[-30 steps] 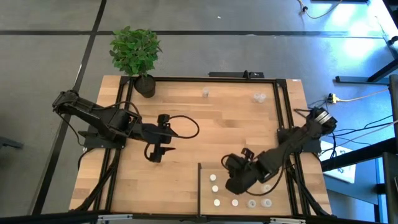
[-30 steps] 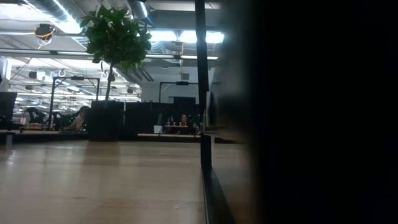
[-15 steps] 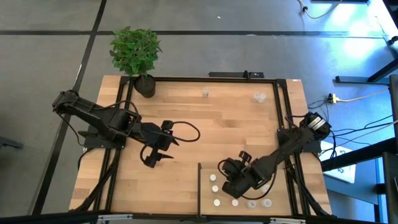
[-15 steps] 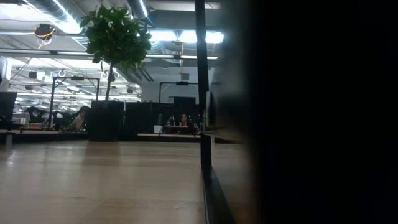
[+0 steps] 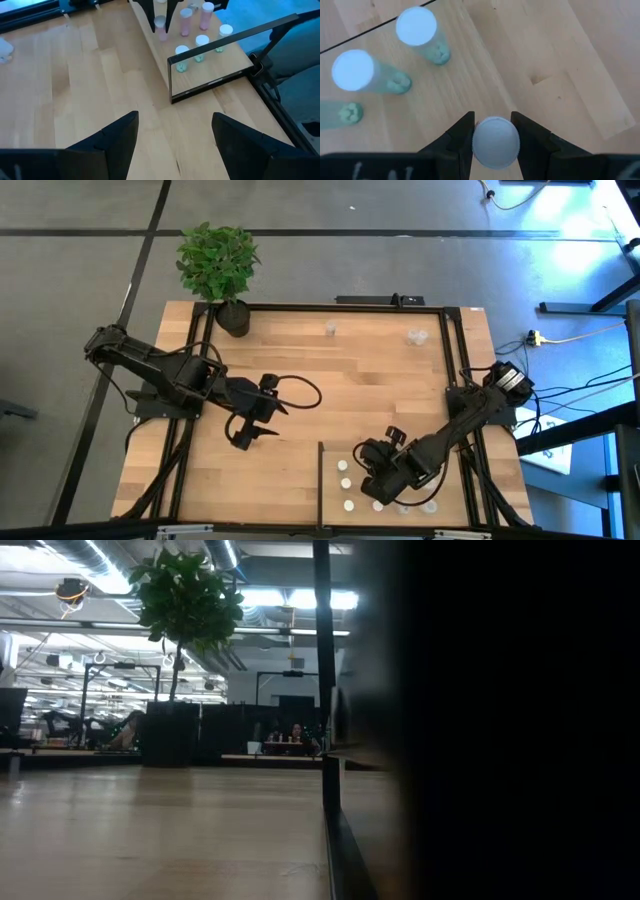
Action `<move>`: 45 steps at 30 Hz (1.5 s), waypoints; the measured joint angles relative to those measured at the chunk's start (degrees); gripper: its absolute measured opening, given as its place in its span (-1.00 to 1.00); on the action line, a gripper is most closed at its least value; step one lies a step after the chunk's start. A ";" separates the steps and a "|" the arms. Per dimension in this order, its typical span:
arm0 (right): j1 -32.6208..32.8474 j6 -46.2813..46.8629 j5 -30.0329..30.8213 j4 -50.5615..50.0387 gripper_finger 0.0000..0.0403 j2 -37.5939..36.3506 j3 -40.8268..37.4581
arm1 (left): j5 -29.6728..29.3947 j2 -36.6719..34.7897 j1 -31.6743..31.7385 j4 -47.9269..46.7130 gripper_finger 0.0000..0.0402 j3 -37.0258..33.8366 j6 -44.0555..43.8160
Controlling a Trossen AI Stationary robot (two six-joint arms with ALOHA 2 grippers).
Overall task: Pick and place medicine bottles onto shelf by color
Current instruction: Put the pink pill bottle on the shelf aligned with the other pink pill bottles
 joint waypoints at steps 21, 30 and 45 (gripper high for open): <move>0.02 0.00 1.83 1.02 -0.39 0.04 0.00 | -0.02 0.00 0.00 -0.02 0.23 0.00 -0.24; 1.45 -0.21 7.47 0.97 -0.39 0.04 0.00 | -0.02 0.00 0.00 -0.02 0.23 0.00 -0.44; 2.99 0.03 8.53 1.51 -0.39 3.74 0.13 | -0.02 0.00 -0.02 0.20 0.23 -0.02 -0.44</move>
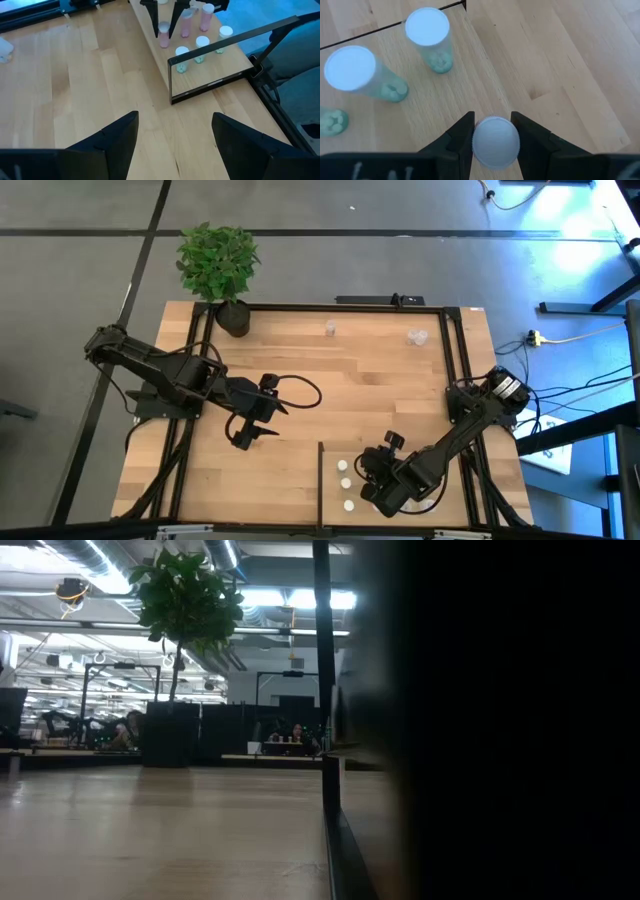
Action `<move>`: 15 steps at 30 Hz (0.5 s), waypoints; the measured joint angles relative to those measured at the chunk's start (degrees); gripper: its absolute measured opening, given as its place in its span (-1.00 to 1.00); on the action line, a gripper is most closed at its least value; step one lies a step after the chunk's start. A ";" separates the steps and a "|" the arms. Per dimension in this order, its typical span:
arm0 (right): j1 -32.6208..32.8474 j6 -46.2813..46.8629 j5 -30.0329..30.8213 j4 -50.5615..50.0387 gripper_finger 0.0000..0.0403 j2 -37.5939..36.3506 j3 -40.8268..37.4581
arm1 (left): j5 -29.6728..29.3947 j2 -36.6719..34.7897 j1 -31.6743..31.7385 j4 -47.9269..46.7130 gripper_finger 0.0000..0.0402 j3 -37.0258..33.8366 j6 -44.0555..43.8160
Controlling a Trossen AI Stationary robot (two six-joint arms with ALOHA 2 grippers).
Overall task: Pick and place medicine bottles onto shelf by color
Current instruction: Put the pink pill bottle on the shelf aligned with the other pink pill bottles
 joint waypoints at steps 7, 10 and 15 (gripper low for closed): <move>-0.07 0.03 -2.38 0.07 -0.38 -0.02 0.07 | 0.00 0.00 0.02 0.15 0.23 0.00 -0.04; -0.04 0.03 -3.53 0.12 -0.34 -0.02 0.07 | 0.00 0.00 0.02 0.17 0.23 0.00 -0.07; 0.02 0.03 -5.21 -0.05 -0.20 0.32 -0.20 | 0.00 0.00 0.02 0.17 0.23 0.00 -0.09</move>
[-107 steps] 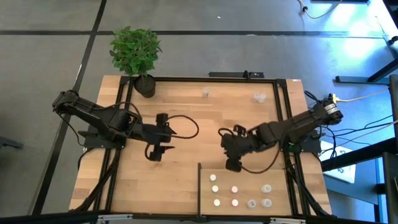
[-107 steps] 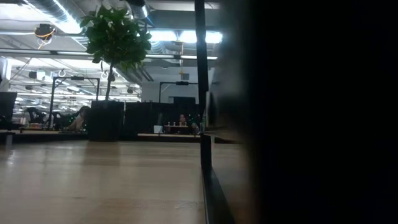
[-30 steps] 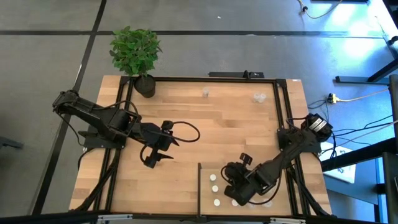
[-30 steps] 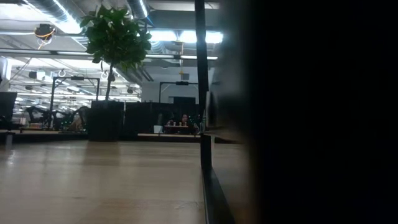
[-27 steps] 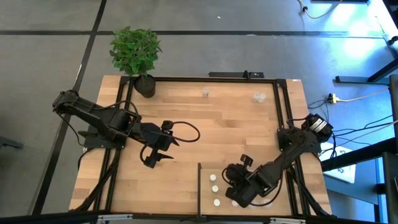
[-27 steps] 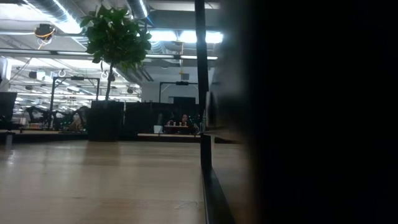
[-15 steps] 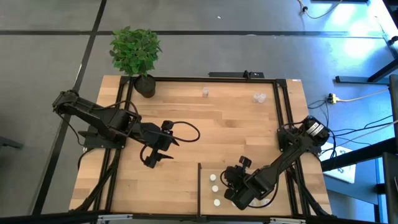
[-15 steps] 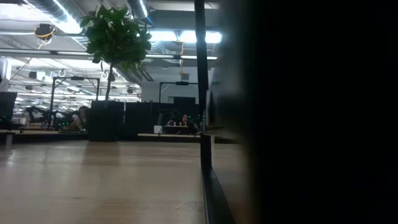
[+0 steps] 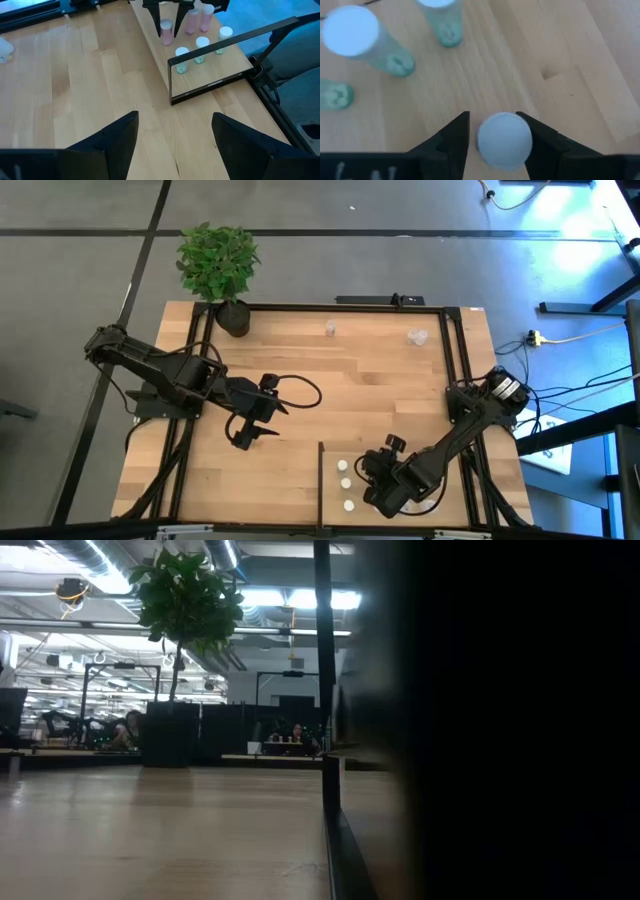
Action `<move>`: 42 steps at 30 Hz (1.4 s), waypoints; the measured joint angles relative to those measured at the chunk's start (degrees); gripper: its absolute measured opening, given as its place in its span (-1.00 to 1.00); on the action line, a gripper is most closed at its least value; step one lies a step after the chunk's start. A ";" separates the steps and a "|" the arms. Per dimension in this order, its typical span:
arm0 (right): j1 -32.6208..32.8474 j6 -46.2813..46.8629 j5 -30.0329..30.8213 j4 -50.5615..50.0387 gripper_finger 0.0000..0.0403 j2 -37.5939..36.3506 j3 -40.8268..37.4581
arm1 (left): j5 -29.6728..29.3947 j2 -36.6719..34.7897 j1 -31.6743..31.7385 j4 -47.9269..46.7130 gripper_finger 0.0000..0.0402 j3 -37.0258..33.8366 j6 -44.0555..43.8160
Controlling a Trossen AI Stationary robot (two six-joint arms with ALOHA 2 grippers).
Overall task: Pick and place medicine bottles onto shelf by color
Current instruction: Put the pink pill bottle on the shelf aligned with the other pink pill bottles, then put the left transparent pill bottle on the shelf aligned with the other transparent pill bottle
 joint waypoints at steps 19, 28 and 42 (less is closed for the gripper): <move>-0.61 -0.26 1.03 -0.69 0.10 -0.10 0.05 | 0.00 0.00 -0.02 -0.02 0.23 0.00 0.06; -0.61 -0.04 1.05 -0.66 0.10 -0.14 0.07 | 0.00 0.00 -0.02 -0.02 0.23 0.00 0.06; -0.59 0.20 0.27 -0.64 0.10 -4.82 0.18 | 0.00 0.00 -0.02 -0.05 0.23 0.00 0.07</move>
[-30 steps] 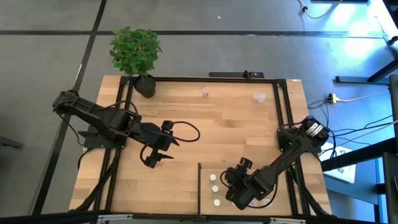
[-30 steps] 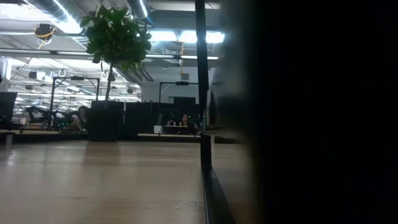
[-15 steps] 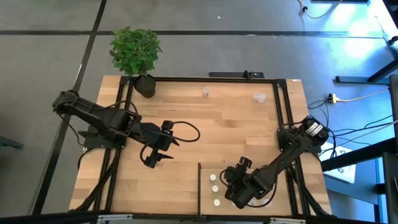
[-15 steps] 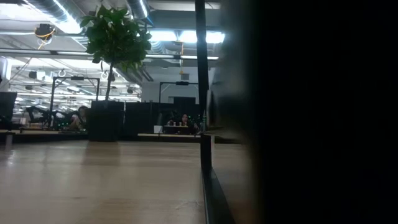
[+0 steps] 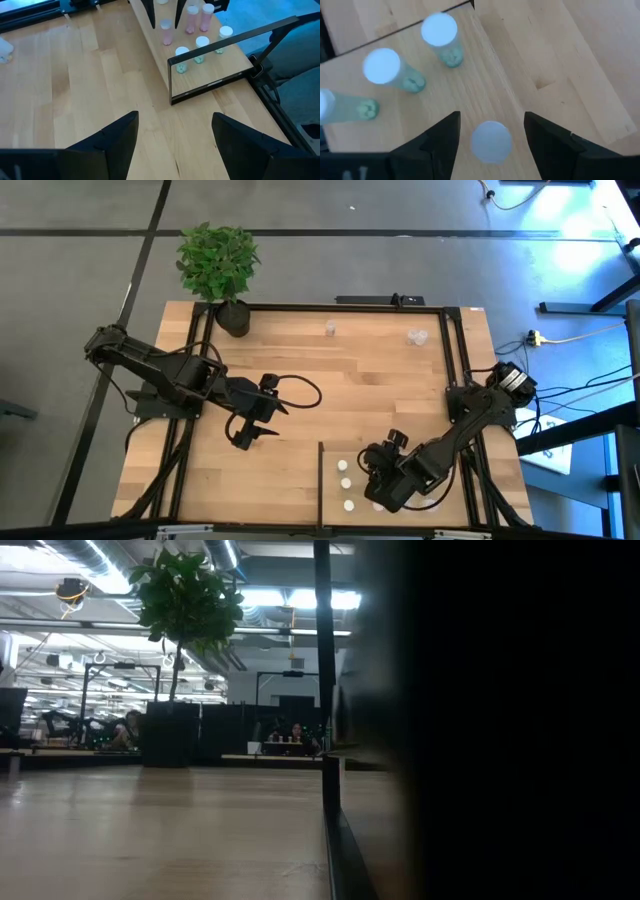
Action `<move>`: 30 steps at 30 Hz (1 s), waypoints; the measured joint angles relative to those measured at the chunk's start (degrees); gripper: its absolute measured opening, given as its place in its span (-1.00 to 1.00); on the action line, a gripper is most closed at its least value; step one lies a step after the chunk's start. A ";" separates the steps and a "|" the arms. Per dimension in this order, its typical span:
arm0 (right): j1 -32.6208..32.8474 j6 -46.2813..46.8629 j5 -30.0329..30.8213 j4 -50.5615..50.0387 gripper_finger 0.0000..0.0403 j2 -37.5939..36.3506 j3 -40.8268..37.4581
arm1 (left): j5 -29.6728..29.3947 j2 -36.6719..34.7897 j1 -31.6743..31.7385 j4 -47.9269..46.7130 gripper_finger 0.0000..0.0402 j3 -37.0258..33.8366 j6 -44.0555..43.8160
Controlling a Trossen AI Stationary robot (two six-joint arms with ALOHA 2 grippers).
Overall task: Pick and place medicine bottles onto shelf by color
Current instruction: Put the left transparent pill bottle on the shelf aligned with the other transparent pill bottle
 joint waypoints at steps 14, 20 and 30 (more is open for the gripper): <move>-2.28 -0.31 10.59 -7.26 0.10 -11.99 -0.01 | -6.32 0.00 0.10 -0.11 0.23 0.00 -1.57; -5.83 -6.27 12.22 -12.65 0.10 -17.80 0.00 | -6.53 0.00 1.87 -0.08 0.23 0.00 -4.45; -15.58 -11.35 10.10 -17.68 0.10 -19.26 0.00 | -6.56 0.00 10.26 -0.19 0.23 0.00 -4.61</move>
